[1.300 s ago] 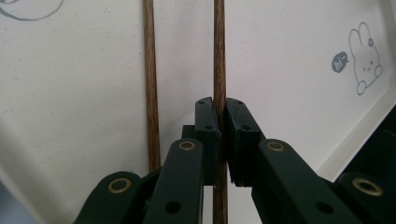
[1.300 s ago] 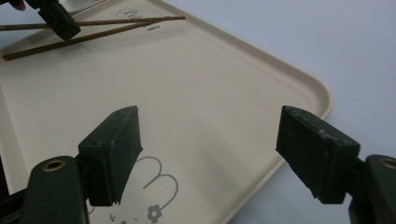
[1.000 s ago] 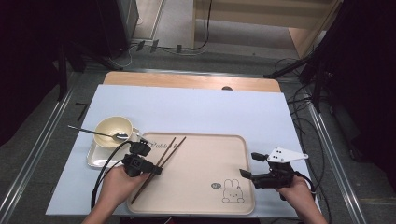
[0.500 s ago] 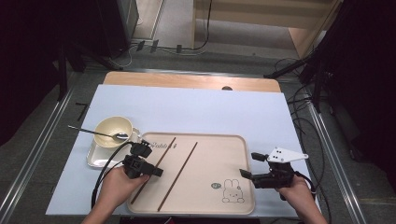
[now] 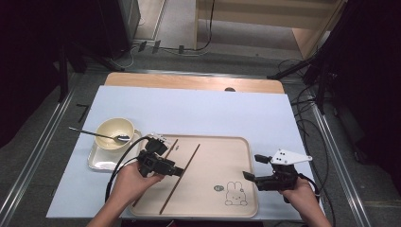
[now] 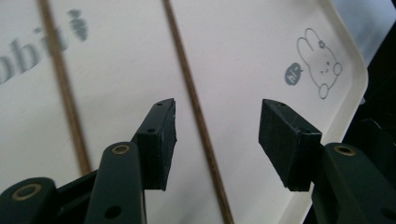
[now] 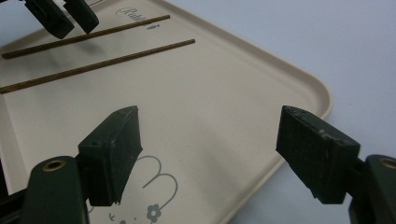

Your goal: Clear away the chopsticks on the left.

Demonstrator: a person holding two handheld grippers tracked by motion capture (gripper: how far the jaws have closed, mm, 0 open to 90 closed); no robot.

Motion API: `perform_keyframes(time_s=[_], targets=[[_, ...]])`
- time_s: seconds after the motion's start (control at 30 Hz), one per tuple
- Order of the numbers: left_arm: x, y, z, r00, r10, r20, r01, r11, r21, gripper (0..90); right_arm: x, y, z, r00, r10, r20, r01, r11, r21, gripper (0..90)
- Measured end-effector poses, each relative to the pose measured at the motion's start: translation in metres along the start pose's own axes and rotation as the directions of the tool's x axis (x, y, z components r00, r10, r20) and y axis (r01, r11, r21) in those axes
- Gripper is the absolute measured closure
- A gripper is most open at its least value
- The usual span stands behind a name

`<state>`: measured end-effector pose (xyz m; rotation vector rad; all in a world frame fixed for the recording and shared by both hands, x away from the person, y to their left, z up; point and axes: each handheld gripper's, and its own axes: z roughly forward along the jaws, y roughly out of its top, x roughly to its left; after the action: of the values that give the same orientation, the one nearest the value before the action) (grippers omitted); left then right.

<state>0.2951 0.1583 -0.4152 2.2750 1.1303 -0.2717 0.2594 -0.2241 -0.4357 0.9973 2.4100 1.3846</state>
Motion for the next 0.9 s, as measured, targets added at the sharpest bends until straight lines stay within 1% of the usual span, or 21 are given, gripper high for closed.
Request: perform_keyframes(time_s=[0.07,0.1,0.13,0.17,0.23,0.27,0.3,0.33,0.37,0.43,0.53,0.6,0.63,0.73,0.9], targets=[[-0.004,0.003,0.005,0.9997,0.023,-0.001,-0.023,0.9995,0.02,47.5,0.0,0.0,0.0,1.0,0.001,0.0,-0.001,1.0,-0.001,22.1],[-0.006,0.005,0.009,0.9992,0.04,-0.001,-0.04,0.9987,0.03,51.6,0.0,0.0,0.0,1.0,-0.001,0.0,0.001,1.0,-0.001,22.1],[-0.008,0.006,0.011,0.998,0.063,-0.012,-0.062,0.9972,0.041,55.5,0.0,0.0,0.0,1.0,-0.002,-0.001,0.002,1.0,0.0,22.1],[-0.01,0.008,0.014,0.9973,0.072,-0.015,-0.072,0.9962,0.049,60.9,0.0,0.0,0.0,1.0,-0.001,-0.001,0.001,1.0,-0.001,22.1],[-0.011,0.011,0.02,0.9966,0.082,-0.005,-0.082,0.9949,0.059,71.5,-0.001,0.0,-0.001,1.0,-0.002,0.0,0.002,1.0,-0.001,22.0],[-0.011,0.012,0.023,0.9966,0.082,-0.007,-0.081,0.995,0.058,83.0,-0.001,0.0,0.0,1.0,-0.002,0.001,0.002,1.0,-0.004,22.0],[-0.01,0.013,0.024,0.9954,0.096,-0.007,-0.095,0.9929,0.072,87.5,-0.001,0.0,0.0,1.0,0.0,0.001,0.0,1.0,-0.005,22.1],[-0.01,0.014,0.027,0.9952,0.097,0.0,-0.097,0.9925,0.074,90.0,-0.001,0.0,0.0,1.0,0.0,0.001,0.0,1.0,-0.005,22.1],[-0.01,0.015,0.032,0.9953,0.096,0.008,-0.096,0.992,0.081,90.0,-0.001,0.0,0.0,1.0,0.0,0.002,0.0,1.0,-0.005,22.1],[-0.01,0.016,0.039,0.9955,0.094,0.011,-0.095,0.9909,0.096,90.0,-0.001,0.0,-0.001,1.0,-0.001,0.002,0.001,1.0,-0.002,22.1],[-0.009,0.016,0.046,0.9958,0.092,0.0,-0.091,0.9889,0.117,90.0,-0.001,0.0,-0.001,1.0,-0.001,0.001,0.001,1.0,-0.003,22.0],[-0.008,0.014,0.048,0.9952,0.096,-0.019,-0.093,0.9868,0.133,90.0,-0.001,0.0,-0.001,1.0,0.0,0.003,0.0,1.0,-0.003,22.1],[-0.006,0.014,0.049,0.9959,0.089,-0.012,-0.087,0.9882,0.126,90.0,-0.001,0.0,-0.001,1.0,0.001,0.003,-0.001,1.0,-0.004,22.1],[-0.003,0.013,0.046,0.9973,0.069,-0.023,-0.066,0.9906,0.12,90.0,-0.001,0.0,-0.001,1.0,0.001,0.003,-0.001,1.0,-0.003,22.1],[0.004,0.011,0.041,0.9985,0.045,-0.031,-0.041,0.9922,0.118,90.0,-0.001,0.0,-0.002,1.0,-0.001,0.002,0.001,1.0,-0.005,22.1]])
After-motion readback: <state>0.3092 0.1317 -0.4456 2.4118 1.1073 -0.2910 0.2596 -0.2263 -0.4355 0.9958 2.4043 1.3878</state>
